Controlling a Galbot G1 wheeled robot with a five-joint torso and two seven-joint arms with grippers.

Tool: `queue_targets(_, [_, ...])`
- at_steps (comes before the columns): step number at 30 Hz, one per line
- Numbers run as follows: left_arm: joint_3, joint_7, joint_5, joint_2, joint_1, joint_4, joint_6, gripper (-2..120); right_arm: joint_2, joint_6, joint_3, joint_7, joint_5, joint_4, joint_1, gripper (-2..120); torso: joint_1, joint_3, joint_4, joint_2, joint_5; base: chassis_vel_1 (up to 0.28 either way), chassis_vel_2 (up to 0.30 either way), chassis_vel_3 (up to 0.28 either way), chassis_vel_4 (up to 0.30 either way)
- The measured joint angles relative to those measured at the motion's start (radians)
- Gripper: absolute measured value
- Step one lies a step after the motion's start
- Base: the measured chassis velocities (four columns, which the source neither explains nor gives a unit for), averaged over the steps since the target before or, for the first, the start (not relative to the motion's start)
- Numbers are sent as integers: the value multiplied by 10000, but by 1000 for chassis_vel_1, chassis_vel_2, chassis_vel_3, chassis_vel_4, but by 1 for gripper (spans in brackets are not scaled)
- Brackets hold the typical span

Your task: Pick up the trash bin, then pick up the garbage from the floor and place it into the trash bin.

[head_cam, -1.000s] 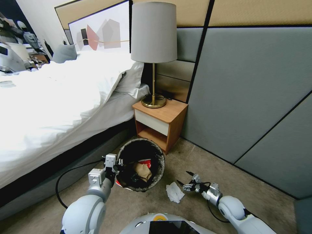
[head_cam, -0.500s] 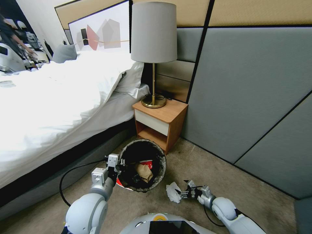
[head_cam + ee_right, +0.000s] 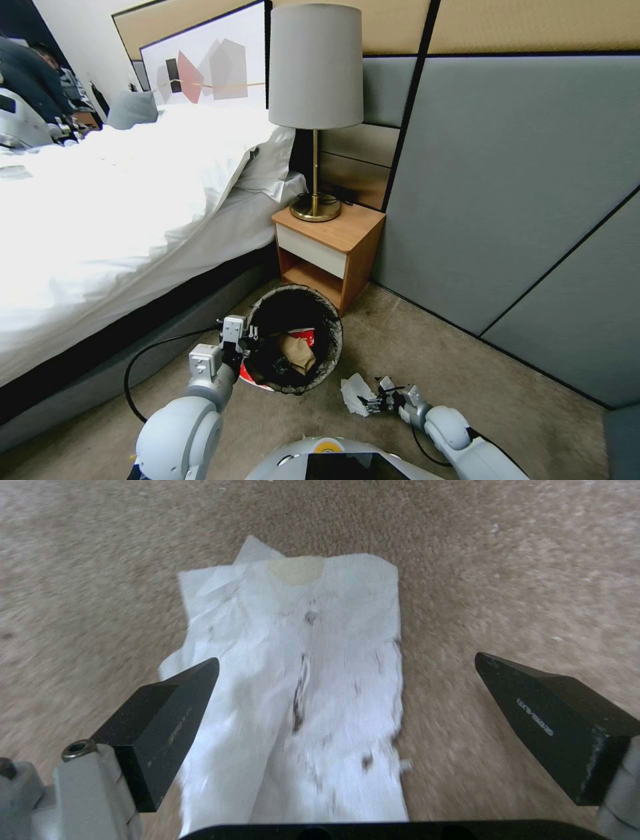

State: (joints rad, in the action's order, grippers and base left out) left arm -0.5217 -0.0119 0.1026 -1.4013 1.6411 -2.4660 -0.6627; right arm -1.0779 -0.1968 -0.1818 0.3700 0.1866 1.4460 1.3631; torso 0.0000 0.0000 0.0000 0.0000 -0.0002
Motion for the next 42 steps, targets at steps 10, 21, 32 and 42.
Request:
queue_targets(10, [-22, -8, 35, 18, -76, 84, 2, 1, -573, -23, 395, -218, -307, -488, -411, 100, 0, 0, 0, 0, 0, 0, 0, 0, 0])
queue_targets(21, [-36, -17, 122, 87, -194, 241, 10, 1, -1153, -17, 602, -440, -535, -982, -790, 100, 0, 0, 0, 0, 1, 0, 0, 0, 0])
queue_targets(32, [-69, -21, 261, 196, -297, 362, 10, 1, -1354, -21, 697, -577, -634, -1155, -901, 97, 0, 0, -1, 0, 0, 0, 0, 0, 0])
queue_targets(42, [-82, -22, 346, 276, -360, 439, 10, 1, -1350, 32, 687, -802, -637, -1074, -780, 69, 0, -1, -4, 0, -2, 0, 0, 0, 0])
